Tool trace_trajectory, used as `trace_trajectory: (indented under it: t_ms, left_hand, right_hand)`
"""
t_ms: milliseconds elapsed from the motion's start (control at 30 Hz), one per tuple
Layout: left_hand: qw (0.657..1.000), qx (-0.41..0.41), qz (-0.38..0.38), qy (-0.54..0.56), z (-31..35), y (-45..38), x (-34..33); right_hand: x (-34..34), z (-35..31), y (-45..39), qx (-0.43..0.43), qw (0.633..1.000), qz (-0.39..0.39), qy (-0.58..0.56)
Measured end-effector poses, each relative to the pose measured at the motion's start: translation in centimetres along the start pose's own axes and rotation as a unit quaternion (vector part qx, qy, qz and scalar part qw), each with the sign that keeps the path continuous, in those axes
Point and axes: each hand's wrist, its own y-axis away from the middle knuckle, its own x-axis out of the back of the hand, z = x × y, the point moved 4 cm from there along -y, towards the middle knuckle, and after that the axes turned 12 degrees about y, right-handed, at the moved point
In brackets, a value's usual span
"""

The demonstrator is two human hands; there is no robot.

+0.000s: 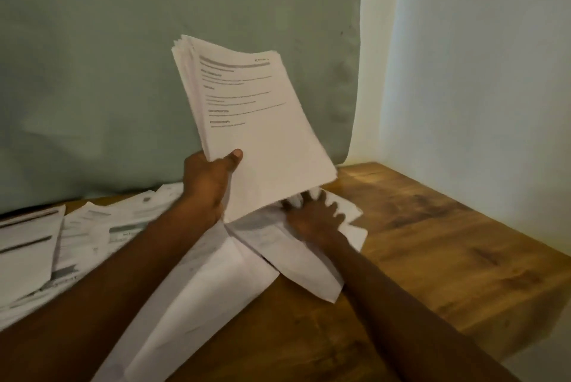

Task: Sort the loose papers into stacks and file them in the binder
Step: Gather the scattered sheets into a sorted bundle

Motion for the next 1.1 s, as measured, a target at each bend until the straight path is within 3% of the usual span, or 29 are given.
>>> trace_trajectory:
  t_ms: [33,100,133,200,233,267,367,433,500,567,733,967,1100]
  left_hand:
    - [1.0,-0.011,-0.01,0.003,0.3,-0.2,-0.8]
    - [0.999,-0.023,-0.036,-0.001,0.0,-0.6,-2.2]
    - [0.998,-0.025,-0.049,-0.01,-0.3,-0.7,-2.9]
    - [0.996,-0.022,-0.075,-0.036,-1.6,-0.8,-4.1]
    - [0.995,-0.025,-0.087,-0.052,-2.3,-0.7,-4.5]
    - [0.992,-0.031,-0.098,-0.068,-2.9,-0.5,-5.1]
    - [0.986,-0.049,-0.119,-0.102,-5.0,0.2,-6.6]
    - [0.982,-0.049,-0.139,-0.114,-6.0,0.7,-8.0]
    - [0.978,-0.043,-0.167,-0.116,-6.6,1.2,-9.5]
    - [0.975,-0.04,-0.181,-0.125,-6.8,1.5,-10.5]
    - [0.982,-0.071,-0.147,-0.091,-7.8,0.8,-10.1]
    - [0.967,-0.15,-0.185,-0.088,-7.2,1.3,-12.5]
    - [0.969,-0.129,-0.196,-0.076,-8.2,0.9,-13.6]
  right_hand:
    - [2.0,0.6,-0.5,0.001,0.987,0.094,-0.128]
    - [5.6,2.9,-1.3,0.03,0.911,0.216,-0.35]
    - [7.2,3.9,-1.6,0.016,0.866,0.203,-0.456]
    - [9.1,5.4,-1.9,-0.034,0.76,0.072,-0.645]
    - [9.7,6.3,-2.2,-0.029,0.728,0.017,-0.685]
    - [10.3,6.8,-2.2,-0.009,0.718,-0.018,-0.695]
    - [11.9,7.3,-1.4,0.063,0.764,-0.036,-0.641]
    - [12.4,7.5,-1.5,0.076,0.831,0.047,-0.548]
    - [13.6,8.1,-1.4,0.057,0.861,0.155,-0.482]
    - [14.2,8.7,-1.2,0.056,0.862,0.184,-0.468]
    - [11.9,10.3,-1.1,0.082,0.894,0.138,-0.418]
    - [11.9,10.5,-1.0,0.114,0.878,0.208,-0.417]
    - [11.6,9.9,-0.8,0.101,0.881,0.202,-0.415]
